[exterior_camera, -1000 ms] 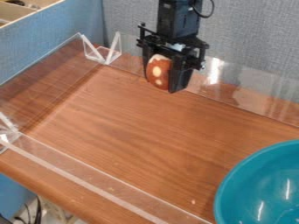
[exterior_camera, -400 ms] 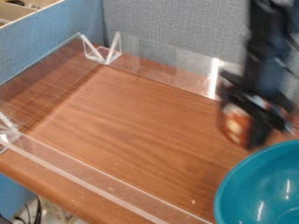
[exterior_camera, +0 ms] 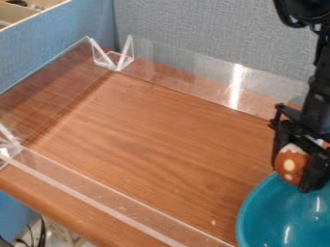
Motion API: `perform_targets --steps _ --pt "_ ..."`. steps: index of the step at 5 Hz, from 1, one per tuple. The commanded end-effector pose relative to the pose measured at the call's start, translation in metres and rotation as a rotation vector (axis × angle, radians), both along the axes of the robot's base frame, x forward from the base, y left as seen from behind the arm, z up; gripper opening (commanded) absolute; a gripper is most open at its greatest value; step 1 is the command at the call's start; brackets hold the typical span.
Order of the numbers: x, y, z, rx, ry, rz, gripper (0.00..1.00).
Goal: Put the mushroom in the blue bowl
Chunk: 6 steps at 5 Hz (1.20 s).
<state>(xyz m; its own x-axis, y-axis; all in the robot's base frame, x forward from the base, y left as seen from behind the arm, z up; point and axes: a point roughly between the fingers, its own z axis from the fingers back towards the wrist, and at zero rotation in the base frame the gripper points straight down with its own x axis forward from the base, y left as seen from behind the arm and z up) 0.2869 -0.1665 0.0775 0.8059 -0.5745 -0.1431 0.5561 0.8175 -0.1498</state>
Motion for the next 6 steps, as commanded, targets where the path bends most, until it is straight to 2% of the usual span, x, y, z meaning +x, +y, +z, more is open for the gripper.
perform_targets --steps 1,6 --pt "0.0056 -0.0053 0.0176 -0.034 -0.060 -0.007 0.00" --pt "0.0032 -0.0078 0.0095 -0.043 -0.073 -0.018 0.00"
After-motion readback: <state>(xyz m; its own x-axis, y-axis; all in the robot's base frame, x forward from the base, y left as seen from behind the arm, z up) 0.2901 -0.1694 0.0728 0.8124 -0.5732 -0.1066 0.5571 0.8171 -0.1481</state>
